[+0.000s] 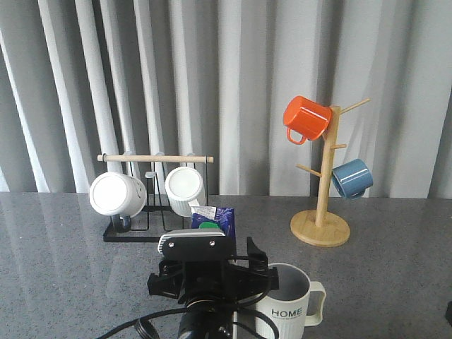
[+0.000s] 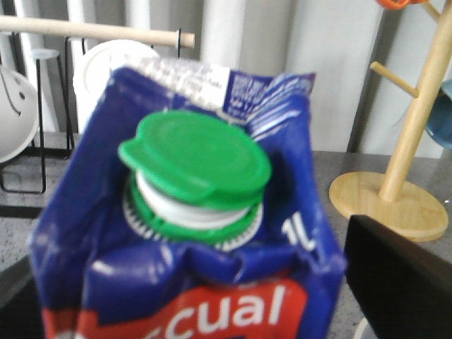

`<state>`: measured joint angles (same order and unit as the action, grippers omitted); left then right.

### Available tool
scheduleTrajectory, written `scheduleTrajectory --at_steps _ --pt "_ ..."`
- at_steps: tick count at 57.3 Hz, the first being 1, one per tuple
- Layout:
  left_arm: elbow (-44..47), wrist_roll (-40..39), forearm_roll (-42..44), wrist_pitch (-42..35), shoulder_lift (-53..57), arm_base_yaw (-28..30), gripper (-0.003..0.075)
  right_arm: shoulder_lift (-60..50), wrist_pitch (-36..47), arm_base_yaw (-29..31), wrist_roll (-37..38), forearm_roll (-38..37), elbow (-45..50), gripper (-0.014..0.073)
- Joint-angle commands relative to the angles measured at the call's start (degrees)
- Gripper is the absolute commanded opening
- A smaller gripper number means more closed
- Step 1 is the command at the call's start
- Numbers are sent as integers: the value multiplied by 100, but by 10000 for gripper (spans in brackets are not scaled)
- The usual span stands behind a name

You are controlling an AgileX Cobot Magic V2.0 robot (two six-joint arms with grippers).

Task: Place milk next to cup
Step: 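Lower the milk carton onto the table beside the white mug, then open the left gripper and lift it off the carton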

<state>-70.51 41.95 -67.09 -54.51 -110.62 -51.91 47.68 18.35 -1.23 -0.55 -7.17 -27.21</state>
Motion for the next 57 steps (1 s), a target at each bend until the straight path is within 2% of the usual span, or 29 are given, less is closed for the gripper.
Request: scheduleTrajectory --at_steps 1,9,19,27,30,34,36,39,42,43,57 --pt "-150 112 727 -423 487 -11 716 -35 420 24 -36 -29 -149 -3" --pt "-150 127 1141 -554 808 -11 713 -35 413 24 -36 -29 -149 -3" --pt "-150 247 1078 -714 1436 -11 708 -35 418 24 -36 -29 -149 -3" --pt "-150 799 839 -655 2099 -11 652 -35 418 24 -36 -29 -149 -3" --pt "-145 1298 671 -512 2360 -11 593 -35 418 24 -36 -29 -149 -3" --pt "-146 2047 435 -326 2683 0 473 -35 418 24 -36 -29 -149 -3" --pt "-146 2351 291 -244 2852 0 389 -35 418 24 -36 -29 -149 -3" --pt "-146 2679 26 -95 3084 0 222 -35 418 24 -36 -29 -149 -3" --pt "-146 2842 -330 18 3357 0 20 -35 418 24 -36 -29 -149 -3" --pt "-146 2888 -479 33 3456 0 -10 -35 418 24 -36 -29 -149 -3" --pt "-146 3087 -1498 -120 4405 0 -8 -35 418 24 -36 -29 -149 -3"
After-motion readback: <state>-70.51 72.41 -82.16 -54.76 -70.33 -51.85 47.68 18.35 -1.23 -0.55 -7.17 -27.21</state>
